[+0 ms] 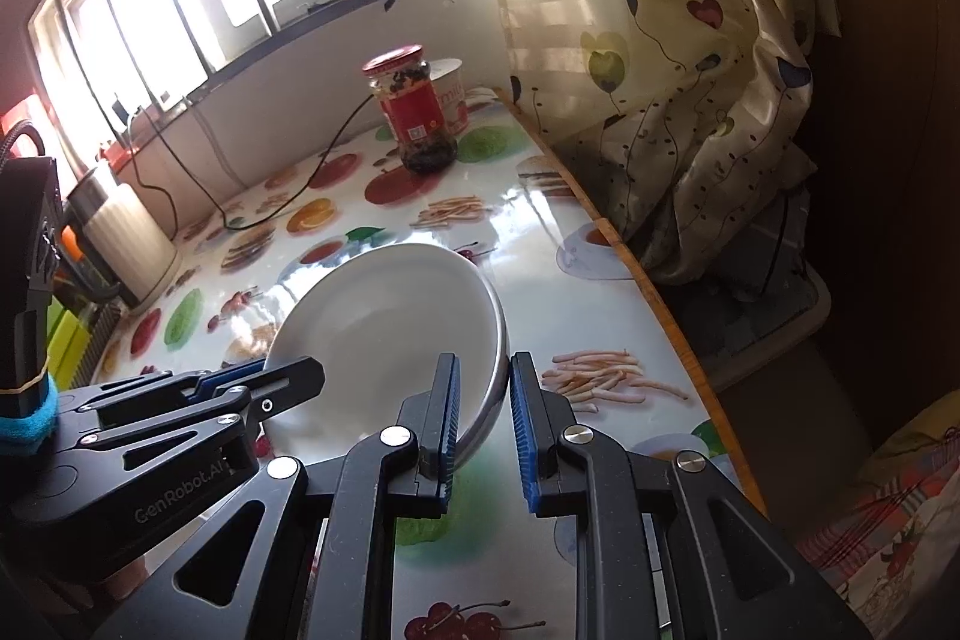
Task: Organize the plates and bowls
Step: 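Lift the white bowl toward the steel bowl with both grippers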
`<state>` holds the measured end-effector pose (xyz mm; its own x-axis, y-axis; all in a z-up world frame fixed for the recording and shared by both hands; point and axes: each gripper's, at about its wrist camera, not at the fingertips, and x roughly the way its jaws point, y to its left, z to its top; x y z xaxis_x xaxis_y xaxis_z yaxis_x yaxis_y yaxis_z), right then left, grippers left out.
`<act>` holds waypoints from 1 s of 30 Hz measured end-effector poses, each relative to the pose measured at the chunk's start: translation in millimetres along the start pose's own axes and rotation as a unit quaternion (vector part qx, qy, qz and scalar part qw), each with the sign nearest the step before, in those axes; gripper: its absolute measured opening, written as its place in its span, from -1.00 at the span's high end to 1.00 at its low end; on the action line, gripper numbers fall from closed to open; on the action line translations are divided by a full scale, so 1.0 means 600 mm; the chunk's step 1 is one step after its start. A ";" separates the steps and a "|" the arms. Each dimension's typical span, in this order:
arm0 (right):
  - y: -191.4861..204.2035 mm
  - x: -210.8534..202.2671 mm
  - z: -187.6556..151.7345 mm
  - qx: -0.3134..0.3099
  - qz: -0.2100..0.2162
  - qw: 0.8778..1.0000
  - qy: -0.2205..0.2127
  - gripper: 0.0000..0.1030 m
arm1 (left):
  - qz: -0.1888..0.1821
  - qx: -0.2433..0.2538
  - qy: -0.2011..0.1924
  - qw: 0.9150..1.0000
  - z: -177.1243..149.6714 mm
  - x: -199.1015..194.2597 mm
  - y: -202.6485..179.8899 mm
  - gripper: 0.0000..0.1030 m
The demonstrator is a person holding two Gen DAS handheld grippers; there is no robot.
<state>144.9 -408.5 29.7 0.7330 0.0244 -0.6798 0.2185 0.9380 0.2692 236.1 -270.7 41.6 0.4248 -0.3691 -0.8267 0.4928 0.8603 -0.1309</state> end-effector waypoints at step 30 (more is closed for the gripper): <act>0.048 -0.094 -0.028 -0.005 0.012 0.999 -0.035 0.67 | -0.015 -0.018 -0.038 0.999 -0.045 -0.092 0.017 0.69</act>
<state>98.8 -376.8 64.3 0.7809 0.0243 -0.6242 0.1928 0.9411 0.2779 197.2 -232.0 70.9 0.4679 -0.4199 -0.7777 0.4794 0.8598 -0.1758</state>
